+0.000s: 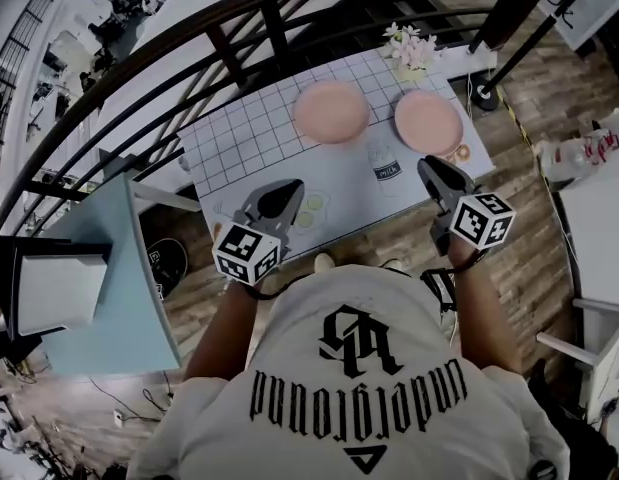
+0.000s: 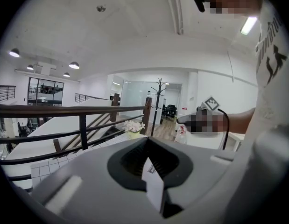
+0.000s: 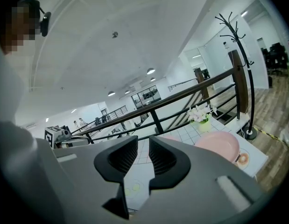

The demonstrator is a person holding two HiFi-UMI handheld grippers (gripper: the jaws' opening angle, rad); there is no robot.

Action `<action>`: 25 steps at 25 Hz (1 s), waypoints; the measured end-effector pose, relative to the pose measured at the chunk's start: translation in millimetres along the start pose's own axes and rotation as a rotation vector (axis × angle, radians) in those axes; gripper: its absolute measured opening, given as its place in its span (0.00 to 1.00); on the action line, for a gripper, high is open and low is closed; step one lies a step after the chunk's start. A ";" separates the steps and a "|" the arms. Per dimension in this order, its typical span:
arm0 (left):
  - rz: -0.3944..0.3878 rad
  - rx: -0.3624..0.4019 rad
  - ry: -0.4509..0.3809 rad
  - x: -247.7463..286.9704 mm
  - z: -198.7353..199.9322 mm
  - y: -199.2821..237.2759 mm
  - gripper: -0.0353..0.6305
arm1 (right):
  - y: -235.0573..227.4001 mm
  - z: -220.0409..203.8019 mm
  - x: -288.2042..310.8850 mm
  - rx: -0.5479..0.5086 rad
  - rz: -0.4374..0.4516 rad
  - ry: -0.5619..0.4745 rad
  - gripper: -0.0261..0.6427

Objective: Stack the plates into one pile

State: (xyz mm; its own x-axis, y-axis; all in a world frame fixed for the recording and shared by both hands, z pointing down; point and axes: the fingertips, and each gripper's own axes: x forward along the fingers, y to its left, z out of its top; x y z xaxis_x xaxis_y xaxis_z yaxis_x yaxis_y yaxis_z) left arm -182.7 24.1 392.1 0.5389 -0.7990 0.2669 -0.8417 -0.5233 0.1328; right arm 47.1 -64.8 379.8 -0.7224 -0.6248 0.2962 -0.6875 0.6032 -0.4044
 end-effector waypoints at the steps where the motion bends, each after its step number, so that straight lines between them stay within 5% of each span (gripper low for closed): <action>1: 0.002 -0.007 -0.002 -4.7 -1.6 6.4 0.13 | 4.9 -1.0 4.1 -0.001 -0.001 -0.001 0.15; 12: 0.017 -0.046 -0.009 -20.8 -12.3 37.9 0.13 | 26.0 -8.4 41.0 -0.010 0.009 0.040 0.15; 25: 0.153 -0.109 0.008 -6.0 -26.1 79.2 0.13 | -3.0 -11.6 106.1 -0.001 0.076 0.142 0.15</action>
State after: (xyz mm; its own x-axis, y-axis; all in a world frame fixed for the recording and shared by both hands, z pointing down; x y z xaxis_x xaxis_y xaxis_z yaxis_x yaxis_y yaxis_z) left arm -253.4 -4.8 425.9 0.4040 -0.8643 0.2995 -0.9129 -0.3602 0.1920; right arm -28.3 -127.1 422.5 -0.7756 -0.5008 0.3842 -0.6303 0.6466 -0.4297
